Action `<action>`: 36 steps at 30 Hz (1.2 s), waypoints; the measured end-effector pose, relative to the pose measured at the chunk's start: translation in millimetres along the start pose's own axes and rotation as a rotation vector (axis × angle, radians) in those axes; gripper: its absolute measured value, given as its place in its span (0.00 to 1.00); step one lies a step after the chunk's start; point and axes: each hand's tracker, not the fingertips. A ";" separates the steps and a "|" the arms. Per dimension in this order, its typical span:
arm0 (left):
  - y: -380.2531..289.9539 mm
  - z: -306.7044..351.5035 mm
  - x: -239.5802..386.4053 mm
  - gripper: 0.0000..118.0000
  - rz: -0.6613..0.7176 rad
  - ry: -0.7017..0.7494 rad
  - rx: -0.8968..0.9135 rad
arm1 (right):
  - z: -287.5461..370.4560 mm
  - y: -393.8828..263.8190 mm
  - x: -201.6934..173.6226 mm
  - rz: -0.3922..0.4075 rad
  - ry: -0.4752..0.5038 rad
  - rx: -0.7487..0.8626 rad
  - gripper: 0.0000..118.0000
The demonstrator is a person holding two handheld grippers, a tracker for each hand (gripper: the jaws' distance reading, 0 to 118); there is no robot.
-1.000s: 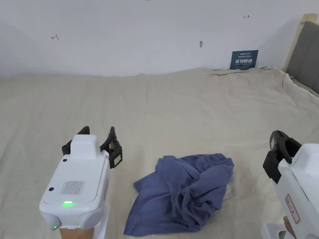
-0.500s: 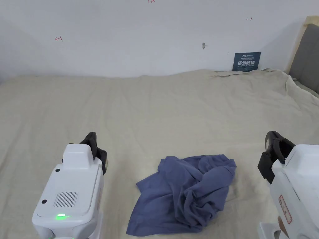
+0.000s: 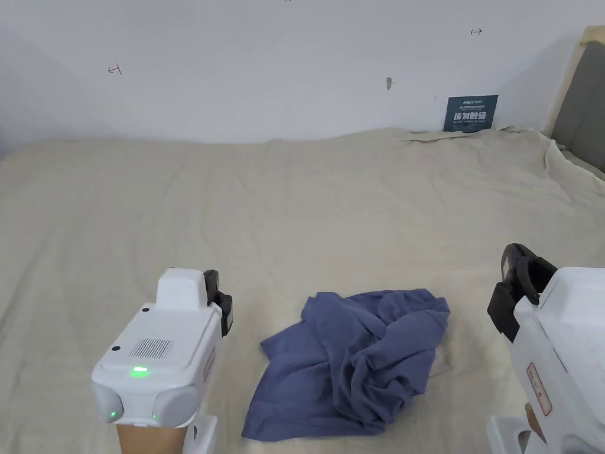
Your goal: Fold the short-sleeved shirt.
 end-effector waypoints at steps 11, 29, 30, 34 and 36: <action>-67.5 -58.3 7.7 0.00 0.180 -0.161 -0.585 | -3.3 -9.5 2.3 -0.006 0.002 -0.025 0.00; -130.7 -81.8 40.9 0.64 0.066 -0.094 -0.837 | -9.5 -24.5 9.7 -0.020 0.005 -0.081 0.00; -132.4 -83.0 42.3 0.54 0.064 -0.094 -0.850 | -10.4 -24.8 9.8 -0.020 0.006 -0.083 0.00; -133.4 -79.5 48.2 0.18 -0.012 -0.086 -0.828 | -12.6 -23.5 9.1 -0.022 0.009 -0.091 0.00; -132.2 -79.3 48.8 0.05 -0.006 -0.149 -0.815 | -17.1 -25.0 10.4 -0.023 0.010 -0.098 0.00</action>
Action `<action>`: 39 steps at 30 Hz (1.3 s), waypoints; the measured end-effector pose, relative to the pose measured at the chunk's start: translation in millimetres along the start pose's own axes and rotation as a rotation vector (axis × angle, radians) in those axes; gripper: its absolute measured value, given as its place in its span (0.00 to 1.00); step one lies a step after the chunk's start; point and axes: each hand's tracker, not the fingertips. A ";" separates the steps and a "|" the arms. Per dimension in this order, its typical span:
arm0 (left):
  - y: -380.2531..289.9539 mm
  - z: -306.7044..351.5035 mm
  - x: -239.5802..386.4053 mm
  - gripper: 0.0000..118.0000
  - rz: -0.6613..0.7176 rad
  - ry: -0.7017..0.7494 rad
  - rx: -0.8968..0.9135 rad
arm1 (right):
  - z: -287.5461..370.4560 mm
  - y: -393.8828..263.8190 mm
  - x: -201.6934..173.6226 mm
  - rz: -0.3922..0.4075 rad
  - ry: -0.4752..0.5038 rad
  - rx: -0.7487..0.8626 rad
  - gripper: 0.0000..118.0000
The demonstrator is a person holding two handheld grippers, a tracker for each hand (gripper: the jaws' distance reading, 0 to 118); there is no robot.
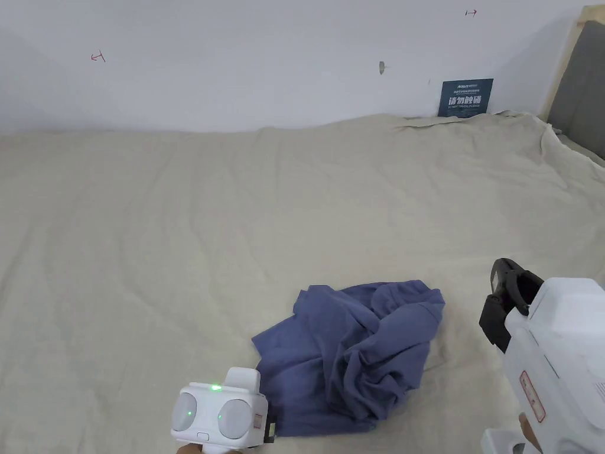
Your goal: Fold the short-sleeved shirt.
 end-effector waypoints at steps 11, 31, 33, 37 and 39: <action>9.5 51.0 -21.2 0.01 0.108 -0.135 0.195 | -109.6 -10.9 22.0 0.020 0.024 -0.264 0.03; 15.5 54.1 -35.7 0.01 0.152 -0.183 0.192 | -283.6 -107.3 32.6 -0.136 0.019 -0.868 0.60; 15.2 54.1 -35.3 0.01 0.150 -0.182 0.192 | -284.4 -112.2 28.9 -0.133 0.018 -0.882 0.35; 13.8 55.6 -35.0 0.01 0.154 -0.187 0.200 | -286.5 -121.6 33.4 -0.133 0.049 -0.922 0.01; 13.1 56.6 -34.7 0.01 0.152 -0.188 0.204 | -281.4 -117.8 36.1 -0.125 0.064 -0.881 0.00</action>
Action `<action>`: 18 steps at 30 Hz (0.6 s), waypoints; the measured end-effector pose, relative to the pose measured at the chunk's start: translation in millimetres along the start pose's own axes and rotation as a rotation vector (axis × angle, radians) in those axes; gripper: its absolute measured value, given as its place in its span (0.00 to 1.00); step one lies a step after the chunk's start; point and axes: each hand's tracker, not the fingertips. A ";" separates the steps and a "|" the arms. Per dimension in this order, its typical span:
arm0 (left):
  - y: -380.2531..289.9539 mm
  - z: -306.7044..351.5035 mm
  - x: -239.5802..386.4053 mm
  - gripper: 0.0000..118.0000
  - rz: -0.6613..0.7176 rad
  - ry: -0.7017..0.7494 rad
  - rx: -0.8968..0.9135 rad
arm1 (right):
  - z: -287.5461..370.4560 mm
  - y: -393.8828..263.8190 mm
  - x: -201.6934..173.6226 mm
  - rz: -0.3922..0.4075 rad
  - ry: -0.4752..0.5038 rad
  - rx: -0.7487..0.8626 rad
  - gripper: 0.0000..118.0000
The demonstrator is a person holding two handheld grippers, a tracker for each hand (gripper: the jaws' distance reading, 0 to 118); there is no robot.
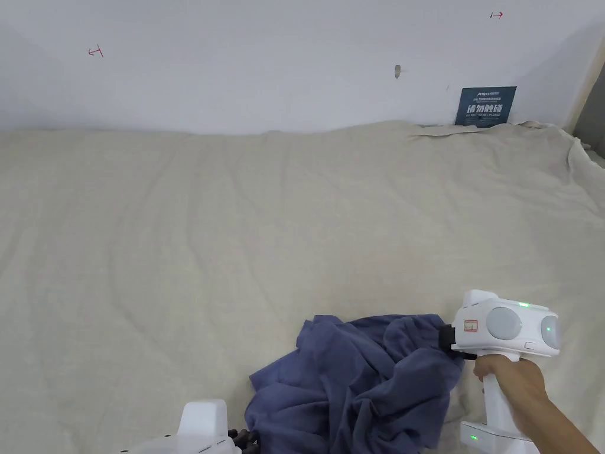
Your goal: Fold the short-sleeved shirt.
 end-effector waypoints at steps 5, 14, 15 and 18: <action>0.8 4.1 -1.2 0.01 0.013 -0.026 0.020 | 37.8 2.3 3.4 0.024 0.058 0.112 0.00; 19.9 30.1 -1.5 0.01 0.077 -0.115 0.112 | 155.5 7.4 -9.0 -0.004 0.182 0.328 0.00; 25.7 36.3 -2.3 0.01 0.089 -0.122 0.136 | 168.5 7.9 -10.6 0.010 0.186 0.363 0.00; 48.6 58.7 -6.7 0.01 0.107 -0.138 0.225 | 208.2 12.6 -14.6 0.022 0.199 0.460 0.00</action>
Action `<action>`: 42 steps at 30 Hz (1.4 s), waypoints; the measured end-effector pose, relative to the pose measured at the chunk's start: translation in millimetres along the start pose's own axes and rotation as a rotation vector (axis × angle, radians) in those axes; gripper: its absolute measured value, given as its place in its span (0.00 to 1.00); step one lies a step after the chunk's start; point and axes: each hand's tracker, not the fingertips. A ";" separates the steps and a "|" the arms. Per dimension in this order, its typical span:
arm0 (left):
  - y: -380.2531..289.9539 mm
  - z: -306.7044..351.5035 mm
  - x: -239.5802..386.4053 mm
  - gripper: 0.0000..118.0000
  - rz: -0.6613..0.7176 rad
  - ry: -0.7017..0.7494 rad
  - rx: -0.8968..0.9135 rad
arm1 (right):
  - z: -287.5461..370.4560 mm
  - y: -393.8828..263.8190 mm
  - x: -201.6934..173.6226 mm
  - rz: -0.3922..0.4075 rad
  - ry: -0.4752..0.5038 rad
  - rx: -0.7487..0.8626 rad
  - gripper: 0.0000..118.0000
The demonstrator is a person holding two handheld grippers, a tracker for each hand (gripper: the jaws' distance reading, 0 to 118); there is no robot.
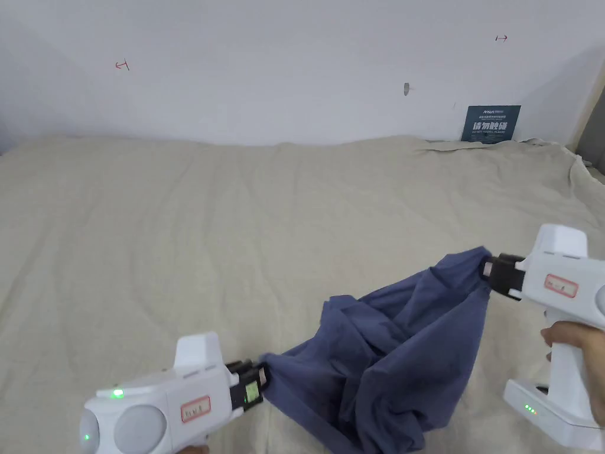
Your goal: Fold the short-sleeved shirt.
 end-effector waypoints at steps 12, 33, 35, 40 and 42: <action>143.8 71.9 -1.5 0.01 -0.004 0.032 0.345 | 81.7 89.2 11.3 0.019 -0.068 0.309 0.00; 279.4 78.8 -3.7 0.01 -0.055 0.195 0.458 | 64.7 160.9 36.5 -0.064 -0.144 0.374 0.00; 290.3 70.2 -3.4 0.01 -0.061 0.202 0.455 | 50.2 168.0 32.7 -0.060 -0.148 0.372 0.00; 315.8 53.5 -1.0 0.01 -0.111 0.257 0.458 | 15.1 188.2 29.9 -0.044 -0.167 0.379 0.00; 327.1 49.8 -0.6 0.01 -0.131 0.270 0.462 | 2.7 197.4 28.4 -0.043 -0.171 0.383 0.00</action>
